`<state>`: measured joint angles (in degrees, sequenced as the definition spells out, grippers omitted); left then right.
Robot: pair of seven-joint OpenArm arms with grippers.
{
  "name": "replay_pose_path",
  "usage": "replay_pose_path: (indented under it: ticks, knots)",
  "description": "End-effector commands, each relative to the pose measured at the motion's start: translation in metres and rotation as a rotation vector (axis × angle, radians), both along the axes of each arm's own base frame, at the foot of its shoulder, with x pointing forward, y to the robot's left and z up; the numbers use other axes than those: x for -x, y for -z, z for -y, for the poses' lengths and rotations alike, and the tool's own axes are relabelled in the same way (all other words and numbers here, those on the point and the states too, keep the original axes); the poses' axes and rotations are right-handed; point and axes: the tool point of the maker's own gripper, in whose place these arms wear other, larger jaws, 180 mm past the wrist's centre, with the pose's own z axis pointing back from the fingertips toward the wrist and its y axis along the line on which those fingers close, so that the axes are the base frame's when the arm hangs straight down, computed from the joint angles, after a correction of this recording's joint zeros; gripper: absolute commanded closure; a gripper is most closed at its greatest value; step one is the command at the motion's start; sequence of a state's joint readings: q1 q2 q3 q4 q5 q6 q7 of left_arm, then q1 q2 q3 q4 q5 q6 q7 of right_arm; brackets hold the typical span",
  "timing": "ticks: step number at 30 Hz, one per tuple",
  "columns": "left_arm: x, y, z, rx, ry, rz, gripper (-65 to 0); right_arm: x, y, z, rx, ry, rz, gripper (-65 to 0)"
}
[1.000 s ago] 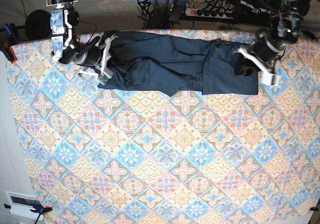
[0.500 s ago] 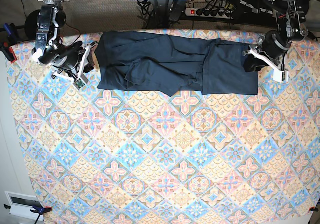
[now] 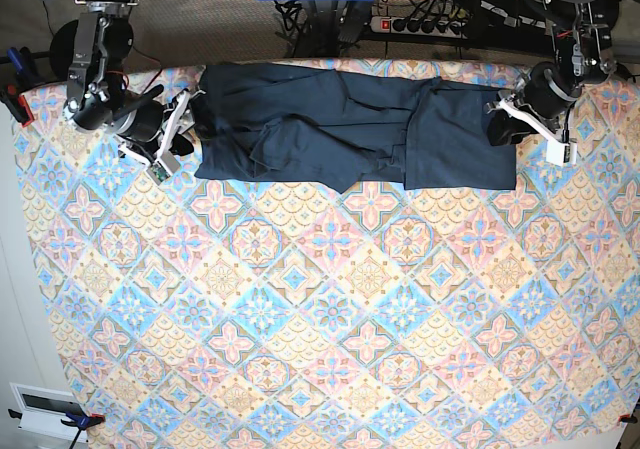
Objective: Layout the t-shirt on the table in an organized manner, then fold the t-shirt properly
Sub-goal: 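Regrip both ends of the navy strip with both grippers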
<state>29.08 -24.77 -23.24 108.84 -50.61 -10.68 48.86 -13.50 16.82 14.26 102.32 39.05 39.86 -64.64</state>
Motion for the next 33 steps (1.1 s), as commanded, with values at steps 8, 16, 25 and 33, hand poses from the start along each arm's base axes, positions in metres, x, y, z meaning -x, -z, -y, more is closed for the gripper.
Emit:
replay_pose_path:
  ticks: [8, 16, 25, 33]
  knots:
    - [-0.004, -0.009, -0.001, -0.004, 0.007, 0.034, -16.3, -0.015, -0.023, 0.035, -0.112, 0.145, 0.038, -28.6]
    - [-0.004, -0.008, -0.001, -0.004, 0.007, 0.033, -16.3, -0.011, -0.008, 0.025, -0.138, 0.215, 0.013, -28.6]
    - [-0.004, -0.008, -0.001, -0.004, 0.008, 0.032, -16.3, -0.008, 0.001, 0.014, -0.141, 0.228, -0.01, -28.6]
    - [-0.004, -0.008, -0.001, -0.004, 0.008, 0.032, -16.2, -0.01, 0.0, 0.007, -0.163, 0.232, -0.005, -28.6]
